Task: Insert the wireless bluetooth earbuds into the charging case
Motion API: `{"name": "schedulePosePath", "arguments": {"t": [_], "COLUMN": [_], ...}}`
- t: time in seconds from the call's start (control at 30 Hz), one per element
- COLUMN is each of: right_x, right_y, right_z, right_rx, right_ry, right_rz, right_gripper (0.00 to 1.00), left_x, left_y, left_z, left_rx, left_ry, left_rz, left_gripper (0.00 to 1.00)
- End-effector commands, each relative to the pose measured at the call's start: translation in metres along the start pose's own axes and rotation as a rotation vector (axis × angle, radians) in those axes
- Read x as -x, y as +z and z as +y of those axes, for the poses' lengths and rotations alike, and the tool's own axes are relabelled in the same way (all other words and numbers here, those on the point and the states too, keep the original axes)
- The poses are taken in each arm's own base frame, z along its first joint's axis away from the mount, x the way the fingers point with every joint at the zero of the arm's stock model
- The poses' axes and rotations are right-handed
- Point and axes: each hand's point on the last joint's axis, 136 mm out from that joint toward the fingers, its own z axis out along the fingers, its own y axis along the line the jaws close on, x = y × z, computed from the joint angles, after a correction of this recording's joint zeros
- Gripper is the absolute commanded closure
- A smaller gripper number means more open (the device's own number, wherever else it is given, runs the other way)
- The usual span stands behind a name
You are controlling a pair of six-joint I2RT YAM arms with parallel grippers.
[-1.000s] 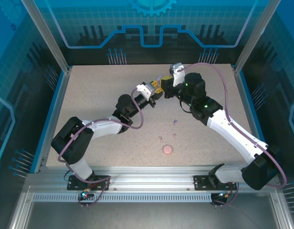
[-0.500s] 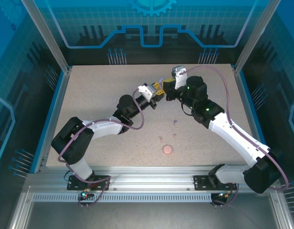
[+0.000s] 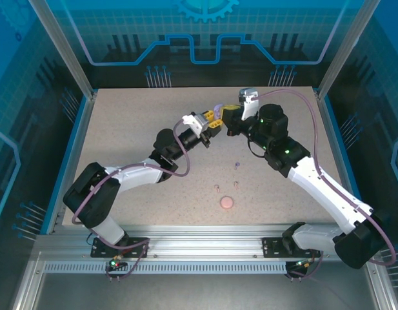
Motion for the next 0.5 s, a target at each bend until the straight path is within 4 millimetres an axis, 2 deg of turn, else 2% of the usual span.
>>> {"name": "schedulePosePath", "arguments": {"t": [0.0,0.47], "right_x": [-0.025,-0.027], "right_y": [0.003,0.001], "right_z": [-0.017,-0.006], "right_rx": [-0.05,0.01], "right_ry": [0.035,0.023], "right_rz": [0.091,0.117], "right_gripper": [0.91,0.91], "left_x": [0.073,0.073], "left_y": [-0.011,-0.011], "left_z": [0.0,-0.001], "left_rx": [0.002,-0.002], "left_ry": [0.035,0.049], "left_rz": [-0.22,-0.212], "left_gripper": [1.0,1.0]}}
